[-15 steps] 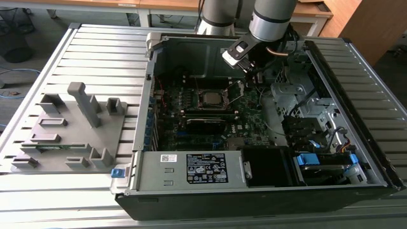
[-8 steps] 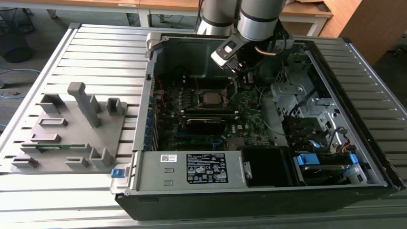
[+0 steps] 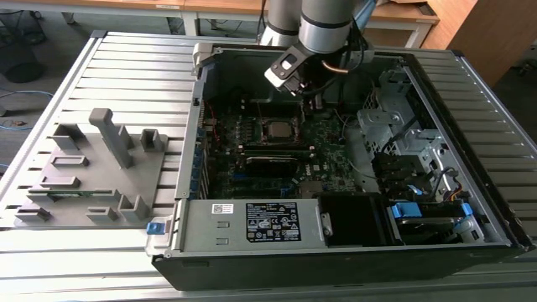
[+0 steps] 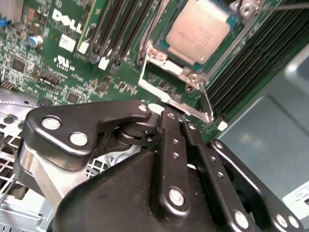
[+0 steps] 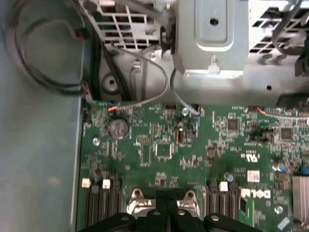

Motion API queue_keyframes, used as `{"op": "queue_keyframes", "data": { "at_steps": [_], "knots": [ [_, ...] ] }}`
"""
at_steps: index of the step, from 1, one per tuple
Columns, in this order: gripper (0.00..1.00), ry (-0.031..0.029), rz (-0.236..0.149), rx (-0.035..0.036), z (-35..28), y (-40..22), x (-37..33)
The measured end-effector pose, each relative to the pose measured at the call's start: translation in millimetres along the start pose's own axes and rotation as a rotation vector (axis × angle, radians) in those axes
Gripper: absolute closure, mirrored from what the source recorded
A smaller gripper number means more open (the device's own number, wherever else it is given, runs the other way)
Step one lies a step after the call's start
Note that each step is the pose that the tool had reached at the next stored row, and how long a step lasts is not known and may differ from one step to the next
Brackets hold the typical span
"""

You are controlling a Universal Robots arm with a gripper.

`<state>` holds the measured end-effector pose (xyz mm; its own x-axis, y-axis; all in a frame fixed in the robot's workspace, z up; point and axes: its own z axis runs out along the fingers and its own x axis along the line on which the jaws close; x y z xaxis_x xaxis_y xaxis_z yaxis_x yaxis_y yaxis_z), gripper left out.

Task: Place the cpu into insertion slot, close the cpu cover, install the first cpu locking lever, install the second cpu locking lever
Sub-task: 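Close the cpu cover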

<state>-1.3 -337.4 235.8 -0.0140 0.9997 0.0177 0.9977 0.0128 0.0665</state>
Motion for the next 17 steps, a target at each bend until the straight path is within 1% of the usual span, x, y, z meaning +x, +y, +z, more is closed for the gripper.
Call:
{"op": "queue_keyframes", "data": {
  "at_steps": [4, 6, 12, 13, 14, 16, 17],
  "knots": [
    [0.89, -0.0003, 0.0, -0.0105, -0.9, -12.2, 0.2],
    [0.89, -0.0001, 0.0, -0.0133, -1.1, -16.3, 0.3],
    [0.89, -0.0002, 0.0, -0.0132, -1.1, -16.7, 0.2],
    [0.89, 0.0, 0.0, -0.0086, -1.0, -16.7, 0.2],
    [0.89, 0.0002, 0.0, 0.0033, -0.8, -16.7, 0.2],
    [0.89, 0.0003, 0.001, 0.0396, -0.4, -16.6, 0.2],
    [0.89, 0.0007, 0.001, 0.0552, -0.2, -16.5, 0.2]
  ]
}}
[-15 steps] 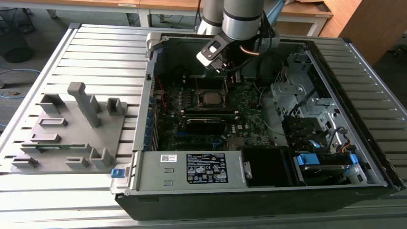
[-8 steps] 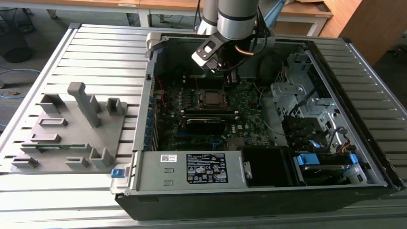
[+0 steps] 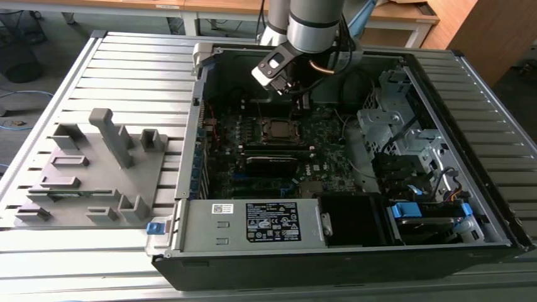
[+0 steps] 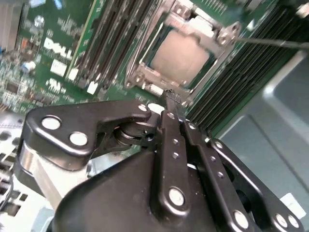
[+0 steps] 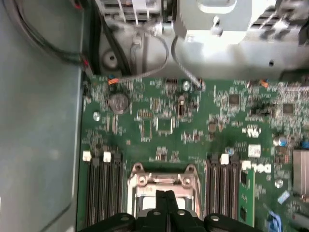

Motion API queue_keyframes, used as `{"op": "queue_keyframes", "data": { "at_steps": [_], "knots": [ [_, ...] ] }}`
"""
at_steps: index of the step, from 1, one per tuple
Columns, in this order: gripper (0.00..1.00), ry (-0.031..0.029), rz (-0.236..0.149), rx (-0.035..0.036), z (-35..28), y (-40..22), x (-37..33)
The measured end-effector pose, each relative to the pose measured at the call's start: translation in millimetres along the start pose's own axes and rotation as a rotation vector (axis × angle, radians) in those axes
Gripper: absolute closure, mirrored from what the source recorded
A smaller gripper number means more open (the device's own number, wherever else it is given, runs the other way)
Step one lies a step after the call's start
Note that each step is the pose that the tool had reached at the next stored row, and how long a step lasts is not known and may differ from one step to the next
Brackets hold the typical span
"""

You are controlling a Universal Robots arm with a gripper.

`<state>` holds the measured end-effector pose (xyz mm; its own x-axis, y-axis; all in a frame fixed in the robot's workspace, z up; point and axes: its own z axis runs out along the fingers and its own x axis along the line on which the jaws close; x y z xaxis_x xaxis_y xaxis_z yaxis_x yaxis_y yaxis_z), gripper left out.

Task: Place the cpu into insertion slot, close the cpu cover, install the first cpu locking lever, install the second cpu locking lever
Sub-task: 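Close the cpu cover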

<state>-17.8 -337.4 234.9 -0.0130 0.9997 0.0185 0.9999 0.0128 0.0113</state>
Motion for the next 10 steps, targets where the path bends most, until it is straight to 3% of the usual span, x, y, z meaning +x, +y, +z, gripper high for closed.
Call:
{"op": "queue_keyframes", "data": {
  "at_steps": [1, 10],
  "knots": [
    [0.89, 0.0001, 0.0, 0.0104, 0.1, 0.0, 0.0],
    [0.89, 0.0003, 0.0, 0.011, 0.3, -2.5, 0.0]
  ]
}}
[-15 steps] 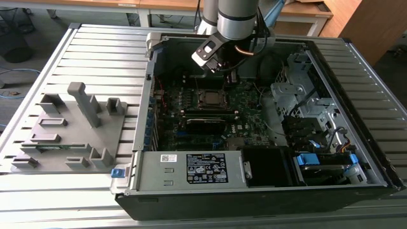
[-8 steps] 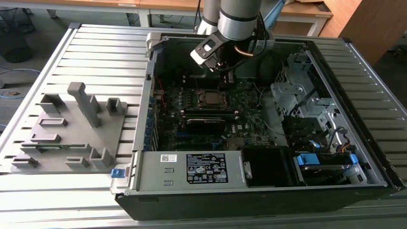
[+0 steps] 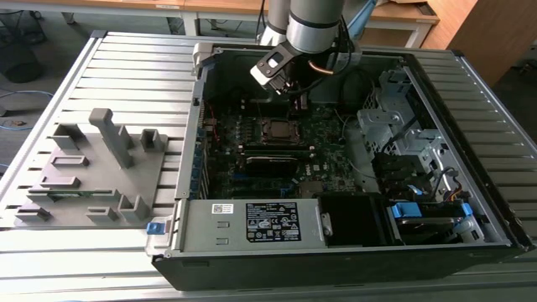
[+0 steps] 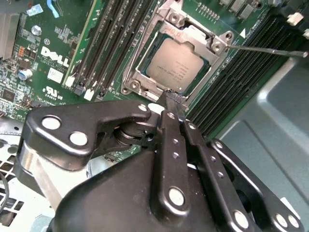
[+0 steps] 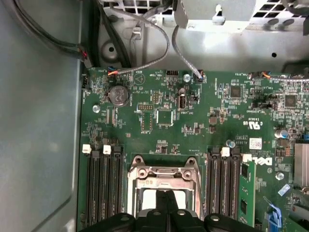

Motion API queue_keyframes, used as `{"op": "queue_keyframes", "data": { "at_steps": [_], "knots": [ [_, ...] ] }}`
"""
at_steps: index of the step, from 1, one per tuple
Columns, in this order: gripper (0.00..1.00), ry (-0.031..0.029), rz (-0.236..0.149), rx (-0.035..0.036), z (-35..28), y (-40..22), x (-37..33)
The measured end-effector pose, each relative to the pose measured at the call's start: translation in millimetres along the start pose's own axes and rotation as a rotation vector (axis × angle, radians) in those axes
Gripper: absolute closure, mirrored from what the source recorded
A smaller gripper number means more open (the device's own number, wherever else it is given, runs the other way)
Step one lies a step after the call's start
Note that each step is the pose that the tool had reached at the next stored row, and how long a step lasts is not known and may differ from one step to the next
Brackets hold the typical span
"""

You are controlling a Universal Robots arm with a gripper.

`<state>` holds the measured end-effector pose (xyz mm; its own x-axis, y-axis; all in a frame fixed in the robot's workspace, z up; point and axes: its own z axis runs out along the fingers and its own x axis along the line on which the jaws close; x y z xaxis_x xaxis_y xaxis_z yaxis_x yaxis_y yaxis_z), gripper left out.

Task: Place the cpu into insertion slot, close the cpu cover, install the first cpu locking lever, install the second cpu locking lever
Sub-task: 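Close the cpu cover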

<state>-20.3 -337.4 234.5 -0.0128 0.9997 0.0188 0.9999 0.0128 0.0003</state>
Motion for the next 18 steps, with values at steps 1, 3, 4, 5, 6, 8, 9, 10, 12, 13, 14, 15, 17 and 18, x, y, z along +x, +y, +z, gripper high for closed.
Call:
{"op": "queue_keyframes", "data": {
  "at_steps": [1, 3, 4, 5, 6, 8, 9, 10, 12, 13, 14, 15, 17, 18],
  "knots": [
    [0.89, -0.0001, 0.0, 0.0, 0.1, -1.1, 0.0],
    [0.89, -0.0002, 0.0, 0.0001, 0.1, -1.6, 0.0],
    [0.89, -0.0002, 0.0, 0.0001, 0.1, -1.6, 0.0],
    [0.89, -0.0001, 0.0, 0.0001, 0.1, -1.7, 0.0],
    [0.89, -0.0001, 0.0, 0.0001, 0.2, -1.7, 0.0],
    [0.89, 0.0019, 0.0, 0.0001, 0.2, -1.8, 0.0],
    [0.89, 0.0036, 0.0, -0.0001, 0.2, -1.8, 0.1],
    [0.89, 0.0037, 0.0, -0.0001, 0.2, -1.8, 0.1],
    [0.89, 0.0077, 0.0, 0.0, 0.2, -1.7, 0.0],
    [0.89, 0.0077, 0.0, 0.0, 0.2, -1.8, 0.0],
    [0.89, 0.0077, 0.0, 0.0, 0.2, -1.8, 0.0],
    [0.89, 0.0077, 0.0, 0.0, 0.1, -1.8, 0.0],
    [0.89, 0.0075, 0.0, 0.0001, -0.5, -1.8, -0.1],
    [0.89, 0.0077, 0.0, 0.0, -1.0, -1.8, 0.0]
  ]
}}
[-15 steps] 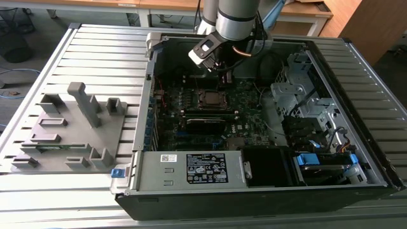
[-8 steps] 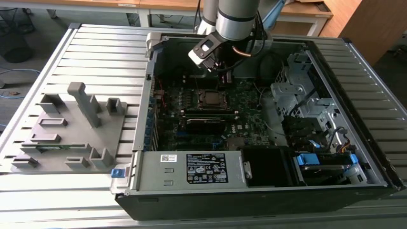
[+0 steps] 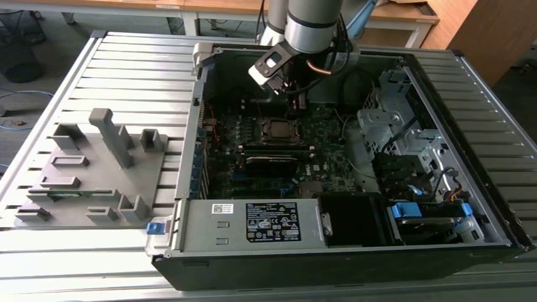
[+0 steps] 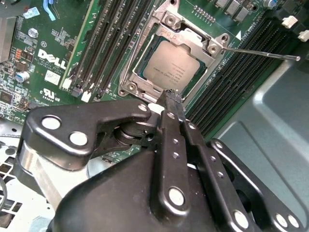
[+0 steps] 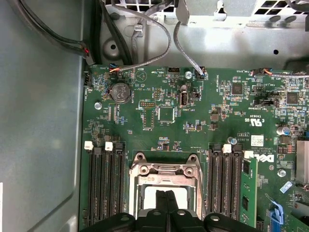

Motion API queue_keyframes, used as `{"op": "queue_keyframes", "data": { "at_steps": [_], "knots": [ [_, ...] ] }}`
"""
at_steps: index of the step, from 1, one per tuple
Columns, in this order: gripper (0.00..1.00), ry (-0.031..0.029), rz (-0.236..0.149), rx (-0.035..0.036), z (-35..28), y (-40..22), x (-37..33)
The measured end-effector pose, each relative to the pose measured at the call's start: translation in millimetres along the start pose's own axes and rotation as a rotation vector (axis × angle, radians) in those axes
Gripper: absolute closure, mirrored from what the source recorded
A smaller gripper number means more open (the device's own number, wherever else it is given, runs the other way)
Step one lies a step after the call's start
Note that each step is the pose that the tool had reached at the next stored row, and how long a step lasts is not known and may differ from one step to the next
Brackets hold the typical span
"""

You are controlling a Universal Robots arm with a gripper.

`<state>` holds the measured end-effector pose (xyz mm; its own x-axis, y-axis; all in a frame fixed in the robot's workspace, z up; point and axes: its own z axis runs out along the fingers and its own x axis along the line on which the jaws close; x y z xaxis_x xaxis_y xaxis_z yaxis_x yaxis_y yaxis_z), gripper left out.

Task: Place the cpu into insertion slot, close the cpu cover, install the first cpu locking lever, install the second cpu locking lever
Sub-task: 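Close the cpu cover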

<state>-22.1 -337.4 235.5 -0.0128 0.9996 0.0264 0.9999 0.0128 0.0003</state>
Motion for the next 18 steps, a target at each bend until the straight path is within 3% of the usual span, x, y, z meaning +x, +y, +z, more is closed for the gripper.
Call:
{"op": "queue_keyframes", "data": {
  "at_steps": [18],
  "knots": [
    [0.89, 0.0003, 0.0, -0.0002, -4.2, 0.1, 0.2]
  ]
}}
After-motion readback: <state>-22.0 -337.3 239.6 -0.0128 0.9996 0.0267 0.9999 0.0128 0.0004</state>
